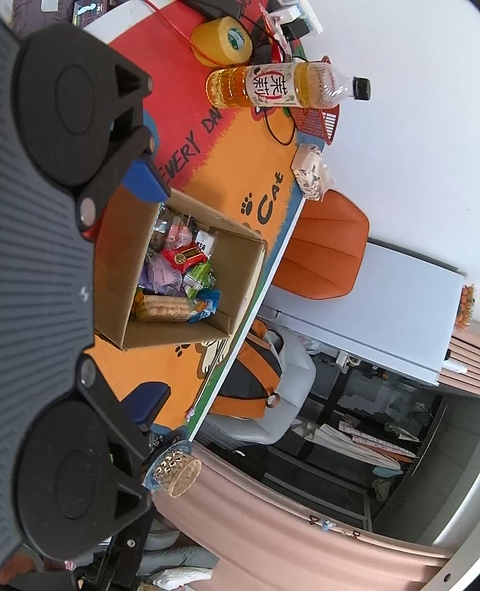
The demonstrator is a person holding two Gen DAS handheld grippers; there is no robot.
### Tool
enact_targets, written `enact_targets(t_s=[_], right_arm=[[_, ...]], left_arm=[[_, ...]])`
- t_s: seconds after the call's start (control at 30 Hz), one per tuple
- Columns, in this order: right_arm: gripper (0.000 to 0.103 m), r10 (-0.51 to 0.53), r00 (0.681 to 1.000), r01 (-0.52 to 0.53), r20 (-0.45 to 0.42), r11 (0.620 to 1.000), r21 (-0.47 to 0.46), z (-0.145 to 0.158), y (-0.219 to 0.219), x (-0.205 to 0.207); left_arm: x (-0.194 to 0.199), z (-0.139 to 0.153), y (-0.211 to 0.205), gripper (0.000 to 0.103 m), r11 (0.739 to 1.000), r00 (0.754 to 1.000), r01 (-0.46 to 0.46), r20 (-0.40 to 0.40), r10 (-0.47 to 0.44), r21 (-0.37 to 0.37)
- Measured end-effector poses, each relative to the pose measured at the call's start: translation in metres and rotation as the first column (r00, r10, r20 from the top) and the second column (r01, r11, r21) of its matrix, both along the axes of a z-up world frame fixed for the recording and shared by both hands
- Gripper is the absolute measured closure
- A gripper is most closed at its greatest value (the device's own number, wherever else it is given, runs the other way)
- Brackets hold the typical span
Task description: Organize snacks
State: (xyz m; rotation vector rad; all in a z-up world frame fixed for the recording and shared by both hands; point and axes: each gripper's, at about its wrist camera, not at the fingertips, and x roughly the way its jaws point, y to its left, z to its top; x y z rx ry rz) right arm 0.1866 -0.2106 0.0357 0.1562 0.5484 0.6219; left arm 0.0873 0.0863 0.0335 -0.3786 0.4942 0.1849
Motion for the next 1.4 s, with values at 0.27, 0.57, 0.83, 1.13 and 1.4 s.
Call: enact_targets(t_s=[0.27,0.57,0.83,1.13,1.4], right_arm=[[0.0,-0.005,1.0,0.005,0.007,1.0,-0.015,0.001,-0.009,-0.013],[0.0,-0.001,0.998,0.002,0.065,1.0,-0.015,0.015,-0.018,-0.045],[0.0,0.002,0.996,0.001,0.093,1.0,-0.03,0.021,-0.025,-0.066],[0.0,0.022,0.994,-0.018,0.108,0.999,-0.038,0.013,-0.031,-0.076],[0.0,0.004,0.994,0.0,0.108,0.999,-0.039,0.01,-0.032,-0.077]], left_arm=[[-0.018,0.004,-0.009,0.0,0.999,1.0,0.025,-0.002,-0.025,0.043],[-0.044,0.012,-0.015,0.0,0.993,0.997,0.072,-0.019,-0.071,0.09],[-0.063,0.018,-0.026,0.0,0.986,0.995,0.097,-0.013,-0.096,0.138],[-0.067,0.016,-0.039,0.0,0.978,0.993,0.116,-0.033,-0.112,0.174],[-0.067,0.012,-0.038,0.0,0.976,0.993,0.114,-0.043,-0.108,0.183]])
